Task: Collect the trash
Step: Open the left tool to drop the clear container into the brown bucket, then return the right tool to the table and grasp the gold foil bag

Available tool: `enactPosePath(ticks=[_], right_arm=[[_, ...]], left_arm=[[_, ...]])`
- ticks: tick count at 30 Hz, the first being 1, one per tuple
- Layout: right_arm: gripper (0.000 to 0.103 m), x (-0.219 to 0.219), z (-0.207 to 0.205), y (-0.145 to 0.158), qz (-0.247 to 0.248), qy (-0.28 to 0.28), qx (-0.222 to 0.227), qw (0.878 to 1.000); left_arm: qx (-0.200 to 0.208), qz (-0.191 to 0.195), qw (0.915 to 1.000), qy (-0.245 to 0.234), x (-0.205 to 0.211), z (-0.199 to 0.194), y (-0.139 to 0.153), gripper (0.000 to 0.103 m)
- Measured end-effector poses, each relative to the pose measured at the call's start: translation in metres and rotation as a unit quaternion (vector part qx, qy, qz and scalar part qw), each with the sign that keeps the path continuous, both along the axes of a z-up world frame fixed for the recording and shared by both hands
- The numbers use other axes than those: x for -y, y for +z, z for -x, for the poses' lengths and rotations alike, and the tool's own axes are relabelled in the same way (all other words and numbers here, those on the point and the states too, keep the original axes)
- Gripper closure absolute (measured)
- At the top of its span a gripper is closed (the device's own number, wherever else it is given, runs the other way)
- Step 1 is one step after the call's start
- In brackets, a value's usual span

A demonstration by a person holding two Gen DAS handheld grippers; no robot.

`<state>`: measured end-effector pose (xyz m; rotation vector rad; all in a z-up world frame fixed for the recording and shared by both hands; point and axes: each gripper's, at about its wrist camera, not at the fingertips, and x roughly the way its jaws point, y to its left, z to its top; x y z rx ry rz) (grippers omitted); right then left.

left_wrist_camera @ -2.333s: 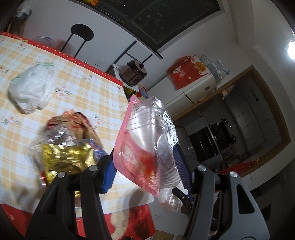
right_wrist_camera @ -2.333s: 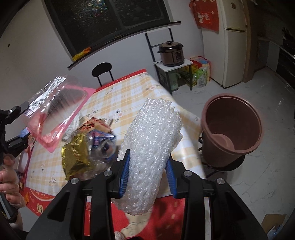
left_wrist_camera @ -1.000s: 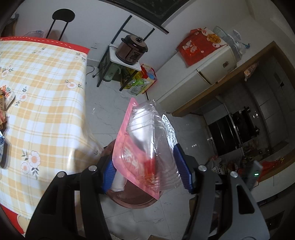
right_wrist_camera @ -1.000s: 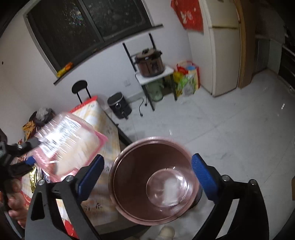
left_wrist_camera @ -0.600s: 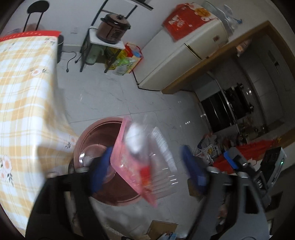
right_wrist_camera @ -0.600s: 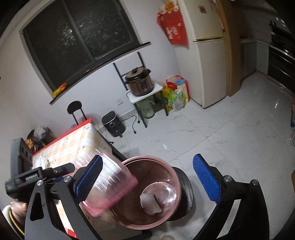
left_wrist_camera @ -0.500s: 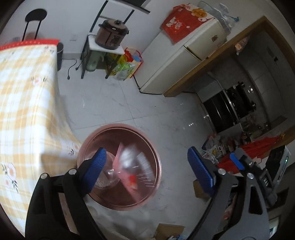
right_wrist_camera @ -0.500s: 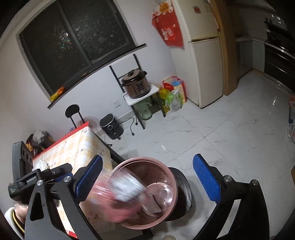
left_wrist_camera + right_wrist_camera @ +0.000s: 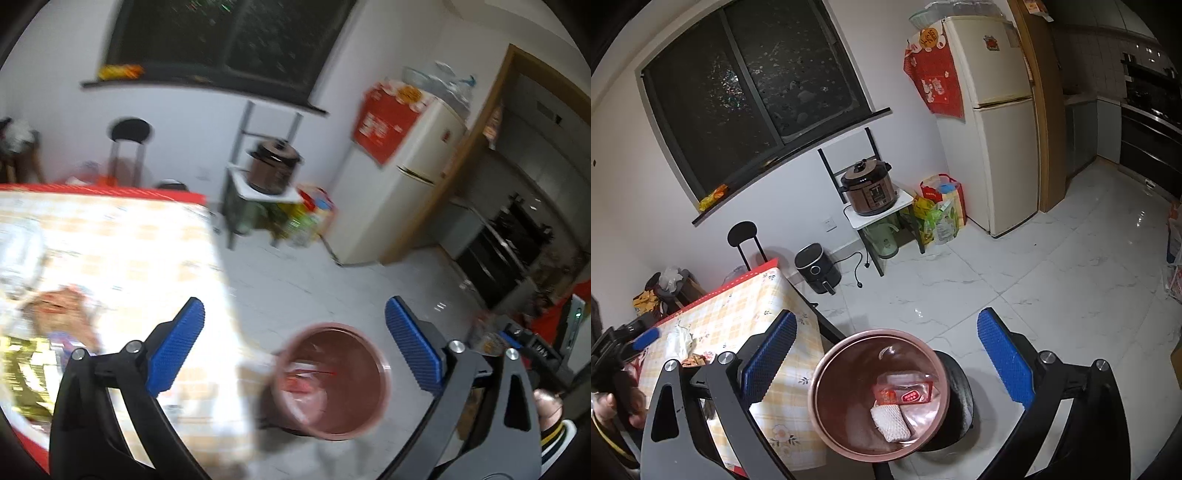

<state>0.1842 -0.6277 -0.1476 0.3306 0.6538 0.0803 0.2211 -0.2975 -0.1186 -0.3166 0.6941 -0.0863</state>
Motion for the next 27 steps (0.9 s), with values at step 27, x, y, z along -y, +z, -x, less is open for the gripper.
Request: enactPosePath(ticks=[27], right_arm=[[0.006,-0.343,0.029,0.007,0.065,0.116,-0.023,0.991]], left_arm=[[0.014,-0.019,0.9806,0.195,-0.376,0.190,-0.006,0.006]])
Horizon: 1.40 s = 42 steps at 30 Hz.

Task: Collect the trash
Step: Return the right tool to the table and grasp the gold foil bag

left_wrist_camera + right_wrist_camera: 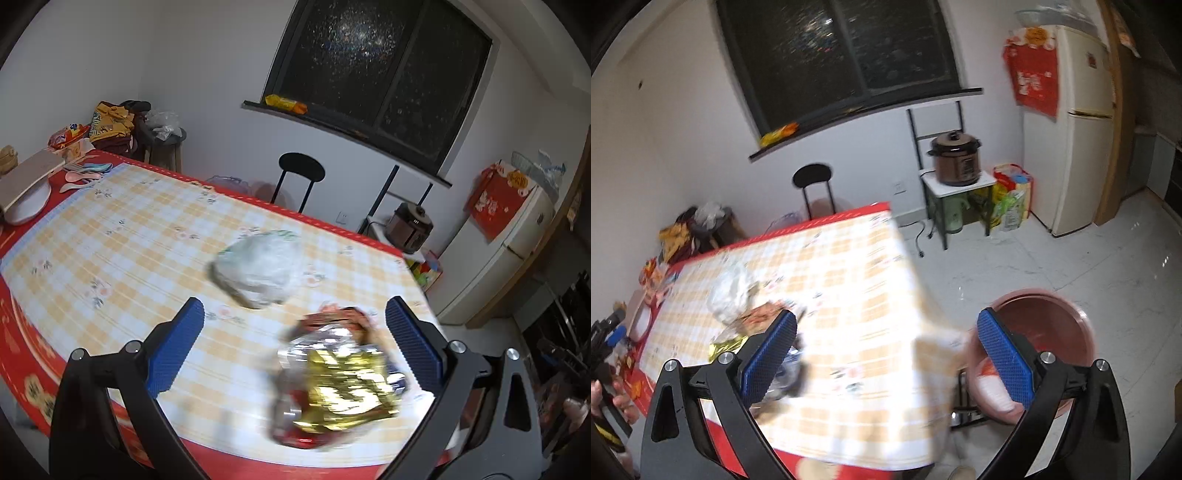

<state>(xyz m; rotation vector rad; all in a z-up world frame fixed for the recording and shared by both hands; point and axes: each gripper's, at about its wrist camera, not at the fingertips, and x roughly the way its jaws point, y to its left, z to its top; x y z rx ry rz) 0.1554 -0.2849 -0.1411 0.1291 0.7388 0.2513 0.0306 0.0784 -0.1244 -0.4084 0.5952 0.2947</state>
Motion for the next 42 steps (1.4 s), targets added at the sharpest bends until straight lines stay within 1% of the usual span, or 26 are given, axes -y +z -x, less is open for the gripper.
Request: enactPosePath(ticks=[3,6,7,9,15,18,22,24,30,32,34,38,42], right_arm=[[0.006,-0.055,0.006,-0.012,0.007,0.010,-0.016,1.000],[0.007,-0.112,0.009,-0.027,0.020,0.030,-0.028,0.999],[0.007,-0.135,0.009,-0.035,0.030,0.043,-0.033,0.998],[0.007,-0.166,0.010,-0.048,0.045,0.066,-0.043,0.996],[0.007,-0.223,0.007,-0.087,0.081,0.116,-0.075,0.987],[0.007,-0.235,-0.001,-0.106,0.087,0.126,-0.099,0.983],[0.014,-0.244,-0.013,-0.122,0.079,0.131,-0.126,0.980],[0.015,-0.246,-0.018,-0.128,0.082,0.131,-0.135,0.979],[0.017,-0.245,-0.029,-0.138,0.037,0.138,-0.163,0.976],[0.019,-0.247,-0.030,-0.140,0.029,0.148,-0.170,0.974],[0.027,-0.250,-0.031,-0.139,0.022,0.157,-0.172,0.972],[0.036,-0.250,-0.031,-0.137,0.004,0.168,-0.178,0.970],[0.046,-0.249,-0.029,-0.129,-0.001,0.174,-0.170,0.970]], left_arm=[[-0.013,-0.004,0.9997,-0.019,-0.038,-0.001,-0.014,0.006],[-0.022,-0.003,0.9992,-0.034,-0.070,0.000,-0.027,0.006],[-0.025,0.000,0.9990,-0.036,-0.078,0.000,-0.031,0.006],[-0.031,0.014,0.9986,-0.040,-0.098,0.000,-0.040,0.006],[-0.043,0.033,0.9970,-0.054,-0.131,0.000,-0.059,0.006],[-0.050,0.043,0.9964,-0.054,-0.142,0.000,-0.068,0.006],[-0.062,0.050,0.9952,-0.056,-0.150,-0.002,-0.077,0.006],[-0.067,0.053,0.9946,-0.059,-0.152,-0.006,-0.081,0.006],[-0.068,0.061,0.9931,-0.074,-0.148,-0.018,-0.084,0.006],[-0.069,0.063,0.9923,-0.081,-0.144,-0.022,-0.084,0.006],[-0.070,0.062,0.9918,-0.087,-0.141,-0.026,-0.085,0.006],[-0.072,0.063,0.9907,-0.097,-0.133,-0.035,-0.086,0.006],[-0.071,0.062,0.9898,-0.107,-0.125,-0.042,-0.084,0.006]])
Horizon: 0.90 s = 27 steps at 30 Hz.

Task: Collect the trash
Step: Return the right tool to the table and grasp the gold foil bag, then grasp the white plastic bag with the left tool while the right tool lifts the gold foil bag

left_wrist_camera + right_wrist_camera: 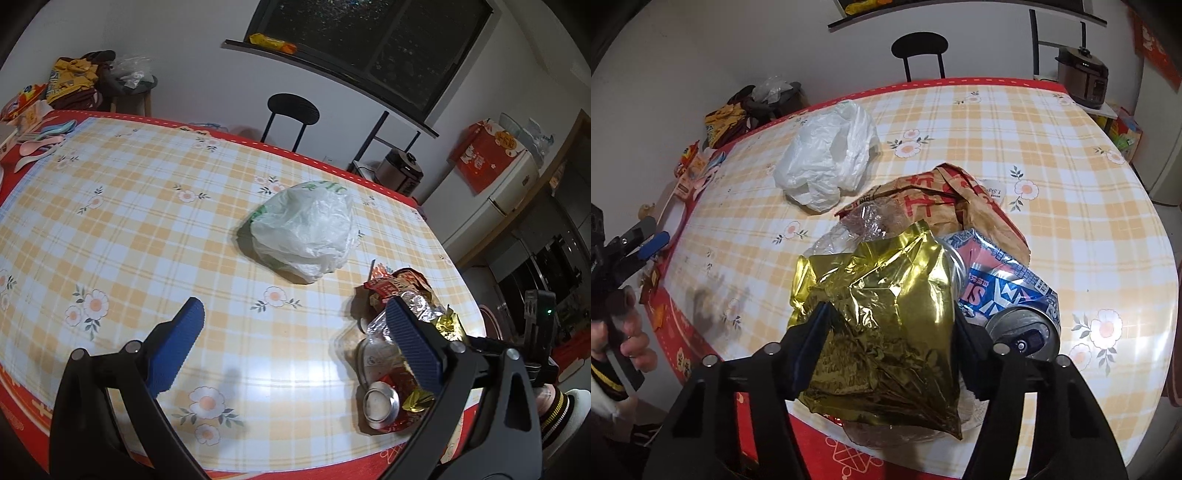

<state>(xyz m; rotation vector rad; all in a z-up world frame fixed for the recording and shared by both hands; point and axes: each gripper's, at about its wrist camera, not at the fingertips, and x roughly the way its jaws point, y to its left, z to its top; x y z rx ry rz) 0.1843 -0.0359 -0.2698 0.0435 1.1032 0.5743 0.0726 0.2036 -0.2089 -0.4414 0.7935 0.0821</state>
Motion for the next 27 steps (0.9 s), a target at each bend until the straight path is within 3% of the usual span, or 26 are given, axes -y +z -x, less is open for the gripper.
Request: enactPosePath(ticks=[6,19,27], right_arm=[[0.057,0.004,0.002,0.023,-0.017,0.000,0.024,1.000],[0.058,0.033,-0.007,0.073,-0.052,-0.042,0.089,0.994],[0.058,0.072,-0.019,0.082,-0.045,-0.105,0.107,0.988]], left_arm=[[0.004,0.001,1.0000,-0.008,0.007,-0.009,0.002,0.006],[-0.001,-0.015,0.9996,-0.025,0.015,-0.031,0.001,0.006],[-0.003,-0.051,0.9969,-0.059,0.017,-0.086,-0.014,0.006]])
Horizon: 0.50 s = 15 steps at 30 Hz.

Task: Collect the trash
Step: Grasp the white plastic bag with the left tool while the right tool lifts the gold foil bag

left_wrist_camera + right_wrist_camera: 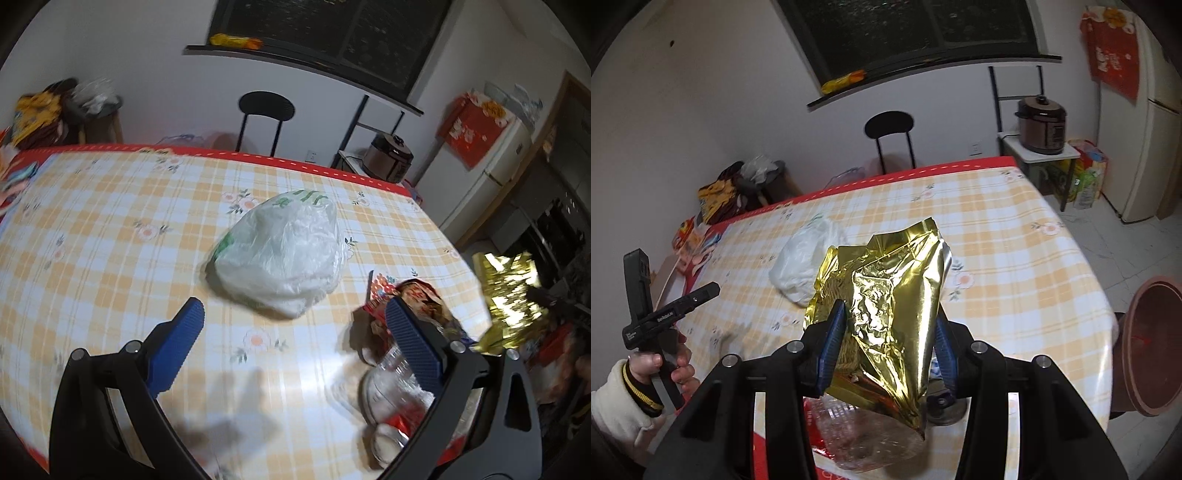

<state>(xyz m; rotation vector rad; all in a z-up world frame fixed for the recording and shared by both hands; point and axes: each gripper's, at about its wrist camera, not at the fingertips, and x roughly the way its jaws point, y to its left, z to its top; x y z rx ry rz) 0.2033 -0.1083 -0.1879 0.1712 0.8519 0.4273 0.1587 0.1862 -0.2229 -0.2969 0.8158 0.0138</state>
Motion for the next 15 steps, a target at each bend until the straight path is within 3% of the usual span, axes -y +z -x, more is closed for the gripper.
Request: enactPosePath(ticks=[4,9,15], right_arm=[[0.058,0.022,0.000,-0.001,0.005,-0.034,-0.003,0.999],[0.058,0.042,0.006,-0.005,0.009,-0.068,-0.008,0.998],[0.058,0.061,0.015,-0.012,0.009,-0.098,-0.015,0.995]], left_arm=[[-0.020,-0.026,0.9992,-0.024,0.006,-0.044,-0.024,0.006],[-0.042,-0.029,0.9978,-0.042,0.007,-0.093,-0.054,0.006],[-0.092,-0.030,0.9938,-0.054,0.003,-0.125,-0.093,0.006]])
